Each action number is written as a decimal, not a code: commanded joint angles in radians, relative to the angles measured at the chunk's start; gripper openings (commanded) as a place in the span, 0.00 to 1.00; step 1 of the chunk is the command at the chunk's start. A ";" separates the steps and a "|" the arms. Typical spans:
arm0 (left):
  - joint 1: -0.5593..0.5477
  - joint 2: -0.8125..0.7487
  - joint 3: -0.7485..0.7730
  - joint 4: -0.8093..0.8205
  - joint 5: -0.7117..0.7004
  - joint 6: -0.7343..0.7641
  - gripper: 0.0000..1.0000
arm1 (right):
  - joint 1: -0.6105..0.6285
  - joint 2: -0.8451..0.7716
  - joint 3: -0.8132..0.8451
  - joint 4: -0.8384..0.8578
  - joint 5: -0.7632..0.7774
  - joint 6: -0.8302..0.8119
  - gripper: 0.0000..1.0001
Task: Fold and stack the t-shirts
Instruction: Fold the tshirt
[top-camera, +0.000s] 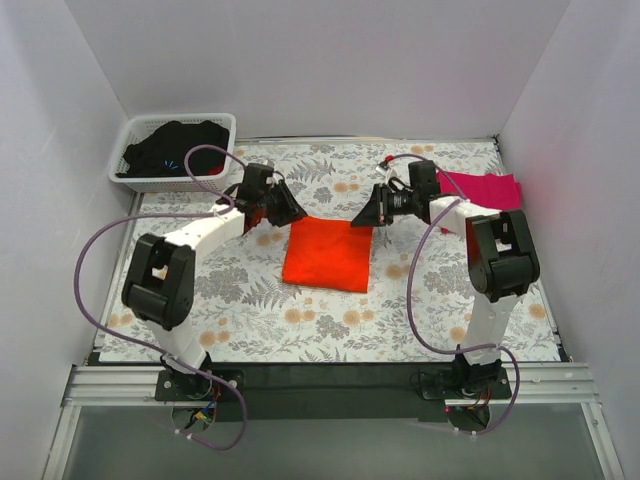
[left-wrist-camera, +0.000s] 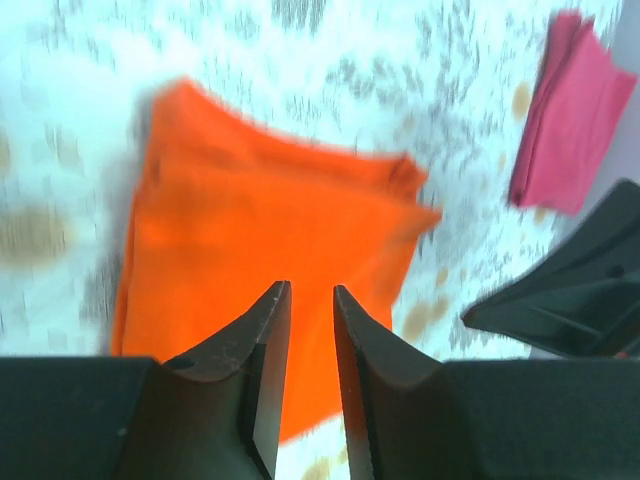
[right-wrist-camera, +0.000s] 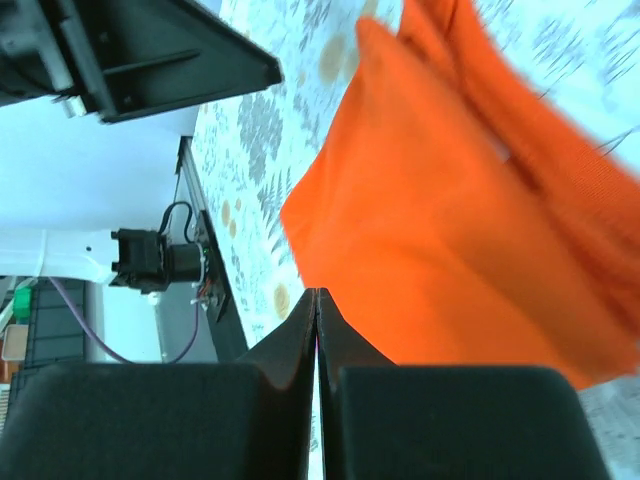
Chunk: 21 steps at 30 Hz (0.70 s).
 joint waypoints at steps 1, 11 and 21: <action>0.031 0.149 0.110 0.018 0.035 0.050 0.23 | -0.014 0.112 0.093 0.027 0.024 0.028 0.04; 0.080 0.427 0.216 0.037 0.060 0.040 0.18 | -0.086 0.350 0.128 0.149 0.070 0.037 0.04; 0.092 0.242 0.177 0.044 0.001 0.119 0.36 | -0.158 0.176 0.075 0.173 0.096 0.068 0.14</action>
